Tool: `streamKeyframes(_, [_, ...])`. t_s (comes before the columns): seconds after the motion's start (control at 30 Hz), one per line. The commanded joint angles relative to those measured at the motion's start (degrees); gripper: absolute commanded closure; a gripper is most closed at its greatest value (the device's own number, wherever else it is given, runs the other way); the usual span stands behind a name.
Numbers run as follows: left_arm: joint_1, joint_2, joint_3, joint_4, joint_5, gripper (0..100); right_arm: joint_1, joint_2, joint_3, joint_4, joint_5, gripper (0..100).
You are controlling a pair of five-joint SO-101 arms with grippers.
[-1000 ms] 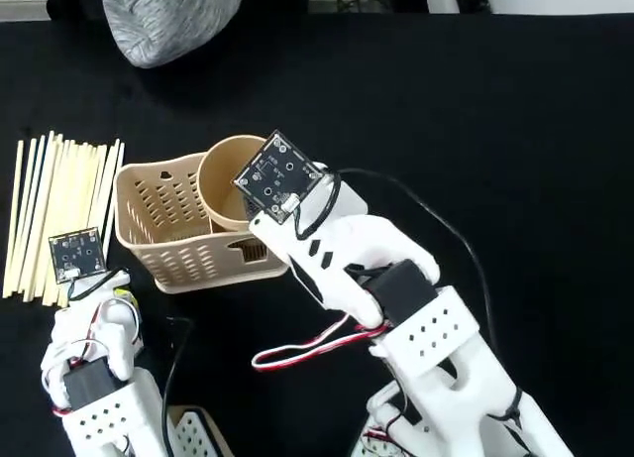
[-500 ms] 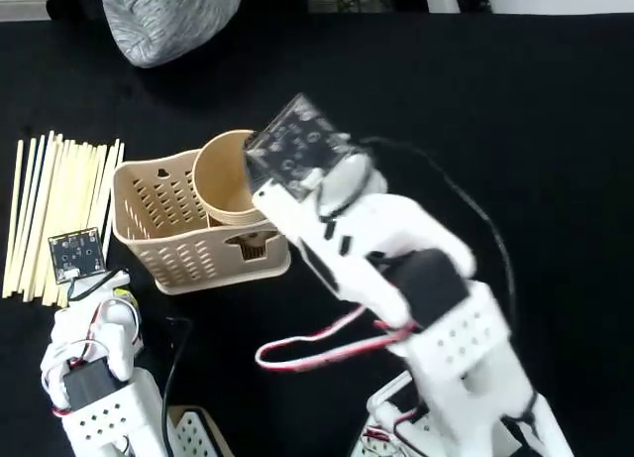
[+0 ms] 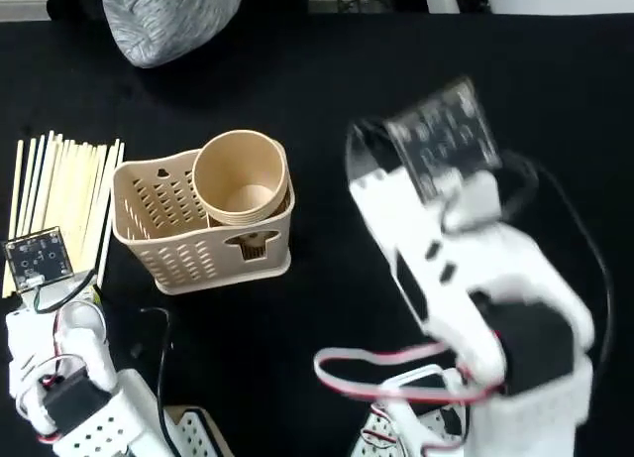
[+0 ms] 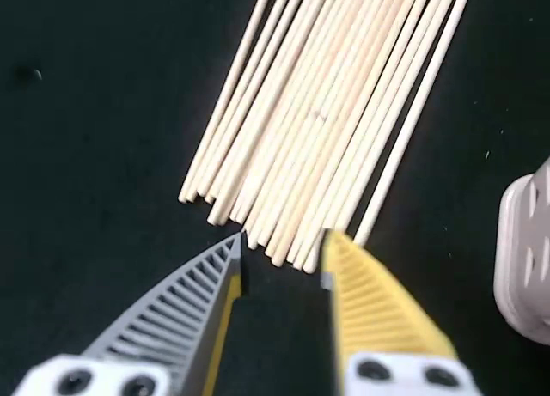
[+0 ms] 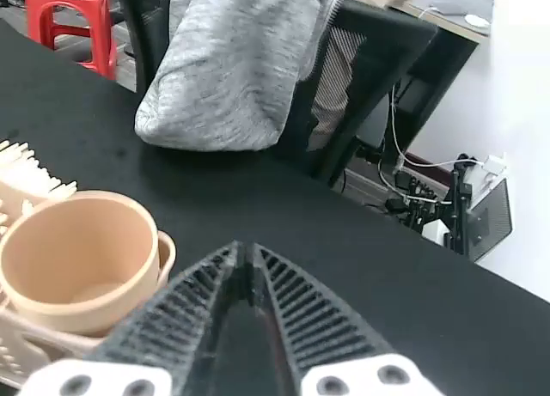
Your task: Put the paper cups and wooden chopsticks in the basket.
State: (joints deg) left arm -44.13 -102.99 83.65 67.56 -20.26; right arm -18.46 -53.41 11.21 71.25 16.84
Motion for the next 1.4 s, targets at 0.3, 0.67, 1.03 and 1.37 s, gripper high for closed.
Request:
streamKeyframes(0.3, [-0.3,1.9,-4.4,-4.8,1.3,80,6.2,-37.8,41.5,-8.5,4.0,98.4])
streamKeyframes(0.67, [3.1,36.2,-23.4,-10.5,1.6,80,6.4,-47.1,74.2,-26.4,-0.5,98.2])
streamKeyframes(1.03, [3.5,91.3,-56.6,-12.7,-2.4,80,6.2,-54.8,84.8,-30.9,-0.4,98.2])
streamKeyframes(1.37, [4.0,127.7,-89.5,-0.7,-3.4,80,6.2,-54.8,84.9,-30.9,-0.4,98.2])
